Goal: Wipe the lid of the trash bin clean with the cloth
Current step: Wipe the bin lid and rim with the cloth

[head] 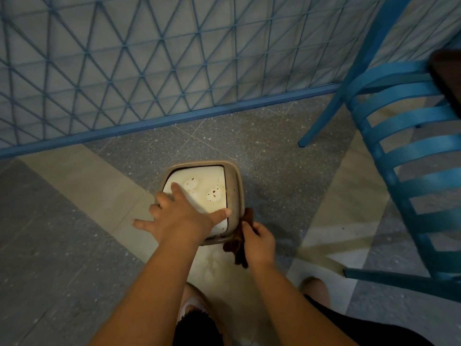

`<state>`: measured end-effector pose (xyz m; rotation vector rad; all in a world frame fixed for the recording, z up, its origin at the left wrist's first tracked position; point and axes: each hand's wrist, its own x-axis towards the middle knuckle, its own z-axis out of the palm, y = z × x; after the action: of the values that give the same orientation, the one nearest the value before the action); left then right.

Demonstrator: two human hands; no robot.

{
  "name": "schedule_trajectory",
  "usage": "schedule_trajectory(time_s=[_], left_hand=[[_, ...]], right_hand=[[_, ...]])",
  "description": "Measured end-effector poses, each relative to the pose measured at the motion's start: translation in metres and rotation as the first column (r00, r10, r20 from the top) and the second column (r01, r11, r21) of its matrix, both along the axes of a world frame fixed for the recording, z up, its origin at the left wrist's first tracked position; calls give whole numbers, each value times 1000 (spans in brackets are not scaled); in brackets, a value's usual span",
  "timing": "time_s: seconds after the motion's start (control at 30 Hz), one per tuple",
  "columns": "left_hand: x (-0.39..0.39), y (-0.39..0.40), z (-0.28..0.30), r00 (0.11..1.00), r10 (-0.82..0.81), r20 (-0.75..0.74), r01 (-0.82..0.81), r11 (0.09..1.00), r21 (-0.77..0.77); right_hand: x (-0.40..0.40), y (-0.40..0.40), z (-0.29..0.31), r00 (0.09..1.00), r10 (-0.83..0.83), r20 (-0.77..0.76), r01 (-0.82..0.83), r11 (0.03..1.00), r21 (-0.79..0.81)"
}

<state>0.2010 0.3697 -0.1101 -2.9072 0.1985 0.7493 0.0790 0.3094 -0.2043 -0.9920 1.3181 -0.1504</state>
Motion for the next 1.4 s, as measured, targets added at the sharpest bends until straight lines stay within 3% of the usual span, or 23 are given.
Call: schedule_trajectory(time_s=[0.13, 0.23, 0.37, 0.47, 0.67, 0.97, 1.1, 1.23, 1.4], left_hand=[[1, 3, 7, 999, -28, -44, 29, 999, 39], [3, 6, 9, 986, -165, 0, 164, 984, -72], [7, 1, 4, 827, -542, 149, 562, 795, -227], [4, -7, -2, 732, -668, 132, 678, 700, -222], [12, -17, -2, 717, -690, 104, 690, 680, -247], [15, -22, 2, 755, -645, 118, 653, 722, -227], [8, -24, -6, 795, -582, 171, 606, 745, -280], [1, -24, -12, 809, -548, 210, 587, 746, -314], [3, -23, -12, 806, -557, 202, 592, 741, -316]], right_hand=[[17, -37, 2, 997, 68, -46, -68, 998, -14], [26, -55, 1, 994, 96, -52, -99, 994, -51], [17, -46, -3, 998, -43, -40, 40, 997, -72], [2, -24, -6, 988, -154, -1, 153, 988, 24], [-2, 2, -3, 964, -245, 107, 236, 968, 86], [19, -38, -2, 990, -138, 6, 137, 989, 63], [28, -44, -1, 985, -172, -18, 173, 985, 23], [24, -14, -2, 972, -234, -7, 234, 972, -30], [10, 43, -5, 973, -228, -22, 229, 972, 49]])
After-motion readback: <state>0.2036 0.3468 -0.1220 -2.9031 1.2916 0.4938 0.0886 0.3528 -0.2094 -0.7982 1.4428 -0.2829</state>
